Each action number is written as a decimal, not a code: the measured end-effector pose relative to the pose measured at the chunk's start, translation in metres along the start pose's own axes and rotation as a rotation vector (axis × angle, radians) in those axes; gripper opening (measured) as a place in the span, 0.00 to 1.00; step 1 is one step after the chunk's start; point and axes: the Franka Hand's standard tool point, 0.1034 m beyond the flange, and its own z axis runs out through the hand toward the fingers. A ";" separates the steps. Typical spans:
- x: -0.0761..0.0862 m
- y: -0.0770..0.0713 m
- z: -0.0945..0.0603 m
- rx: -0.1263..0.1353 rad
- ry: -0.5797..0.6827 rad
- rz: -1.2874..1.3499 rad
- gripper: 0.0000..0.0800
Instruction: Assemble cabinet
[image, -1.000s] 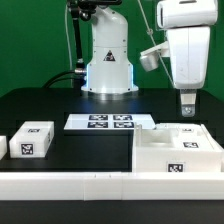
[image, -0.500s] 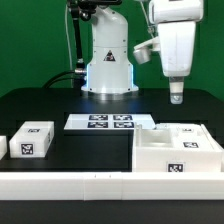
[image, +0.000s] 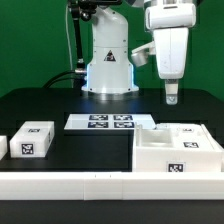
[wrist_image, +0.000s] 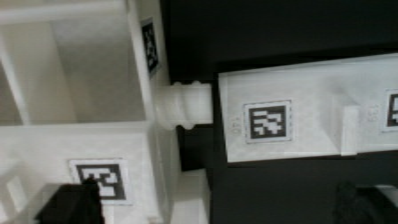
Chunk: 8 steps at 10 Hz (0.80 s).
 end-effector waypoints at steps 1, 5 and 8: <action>0.002 -0.011 0.005 0.015 -0.008 0.006 0.81; 0.003 -0.034 0.015 0.029 -0.005 0.035 0.81; 0.005 -0.039 0.024 0.039 -0.011 -0.069 0.81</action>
Offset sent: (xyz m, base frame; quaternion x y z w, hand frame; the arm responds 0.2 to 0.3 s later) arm 0.0000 0.0000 0.0000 0.0000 0.0000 0.0000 1.0000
